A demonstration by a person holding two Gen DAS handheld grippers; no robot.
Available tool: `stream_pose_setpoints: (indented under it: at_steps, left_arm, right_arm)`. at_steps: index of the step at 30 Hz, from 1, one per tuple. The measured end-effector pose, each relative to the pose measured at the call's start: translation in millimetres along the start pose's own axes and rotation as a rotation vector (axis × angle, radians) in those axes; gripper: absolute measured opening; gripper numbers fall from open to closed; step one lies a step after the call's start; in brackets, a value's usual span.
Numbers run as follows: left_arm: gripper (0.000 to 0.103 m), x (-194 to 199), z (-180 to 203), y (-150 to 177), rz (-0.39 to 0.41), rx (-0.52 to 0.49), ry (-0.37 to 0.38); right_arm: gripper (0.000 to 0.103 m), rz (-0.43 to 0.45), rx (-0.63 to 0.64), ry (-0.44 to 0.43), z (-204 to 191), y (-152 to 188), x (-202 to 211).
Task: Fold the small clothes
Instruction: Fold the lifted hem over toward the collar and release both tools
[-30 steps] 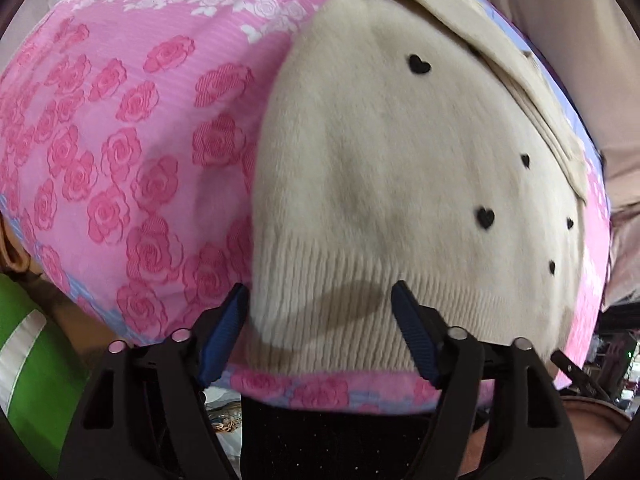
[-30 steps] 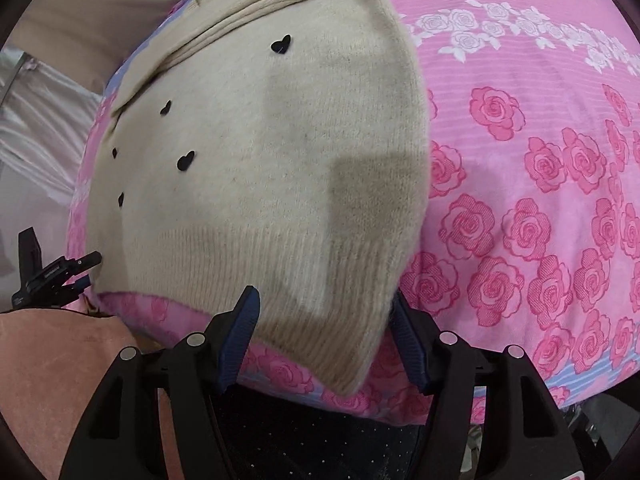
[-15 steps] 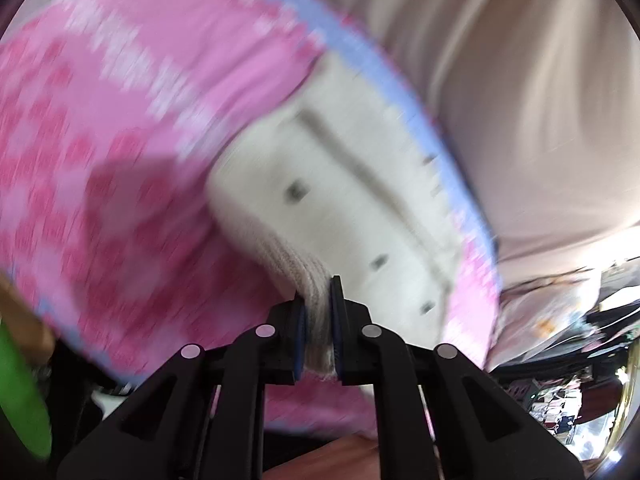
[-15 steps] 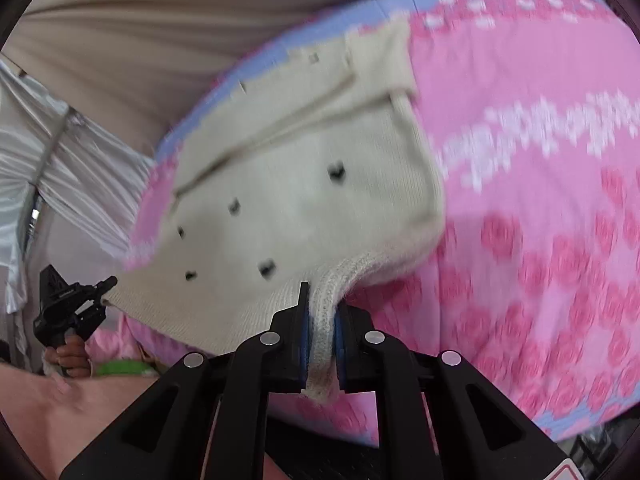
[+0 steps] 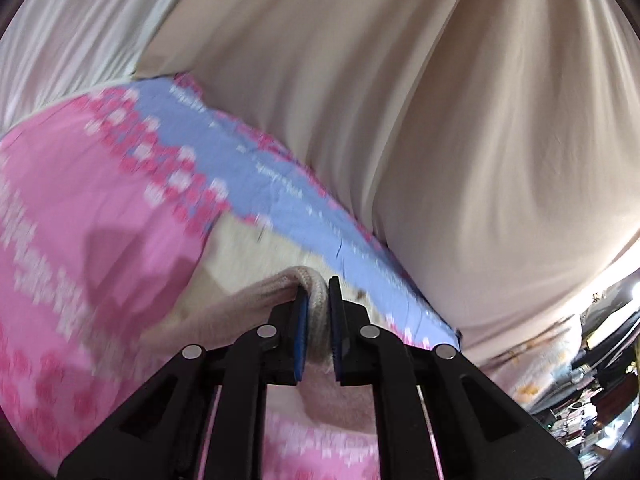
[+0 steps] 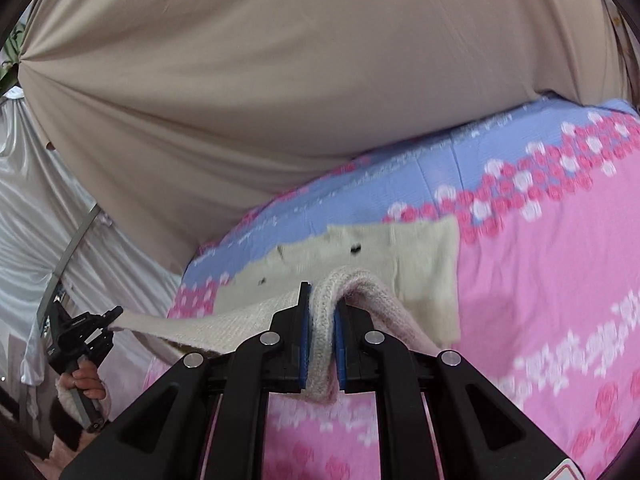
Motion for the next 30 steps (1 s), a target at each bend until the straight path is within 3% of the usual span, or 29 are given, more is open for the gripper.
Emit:
stream_pose_setpoints:
  at_steps: [7,14,17,19,20,21,22,23,25,30]
  left_arm:
    - [0.008,-102.3,2.3,-26.1,-0.019,-0.044,-0.096]
    - [0.011,-215.9,-36.8,-7.5,-0.100,-0.125,-0.280]
    - [0.015,-248.9,-61.0,9.4,-0.141,-0.143,-0.343]
    - [0.021,-248.6,-71.0,12.4,-0.121,-0.142,-0.375]
    - [0.039,-242.8,-72.5,10.7,-0.095,-0.129,-0.363]
    - [0.057,-234.3,-73.4,9.2,-0.070,-0.114,-0.350]
    - [0.063,-220.1,-76.3,6.4,-0.034,-0.093,-0.334]
    - [0.068,-210.3,-78.7,5.5,-0.014,-0.083,-0.326]
    - [0.069,-189.1,-87.8,9.4,-0.011,-0.068,-0.326]
    - [0.069,-145.1,-114.1,39.7,-0.074,-0.097,-0.395]
  right_arm:
    - [0.009,-0.029,-0.104,0.069,33.4,-31.2,-97.2]
    - [0.013,-0.129,-0.181,0.158,80.1,-12.8,-193.0]
    - [0.015,-0.132,-0.221,0.196,97.9,-5.0,-204.9]
    - [0.015,-0.099,-0.229,0.180,98.8,-6.6,-197.0]
    - [0.018,-0.077,-0.206,0.189,98.8,-8.4,-188.9]
    - [0.037,-0.037,-0.170,0.229,101.1,-12.4,-176.5]
    - [0.061,0.014,-0.149,0.256,104.1,-17.1,-162.7]
    - [0.067,0.074,-0.151,0.261,107.7,-22.7,-147.4]
    - [0.070,0.091,-0.188,0.270,121.7,-23.7,-127.6]
    - [0.070,-0.113,-0.156,0.321,135.3,26.1,-106.7]
Point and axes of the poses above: each gripper's, at about its wrist camera, not at the fingertips, and x roughly against the way its jaws point, z to its right, y to its underside, the point moved 9 cm from there along -x, roughly the way its jaws point, and after that the axes turned 9 degrees about z, right-handed, at the moved point
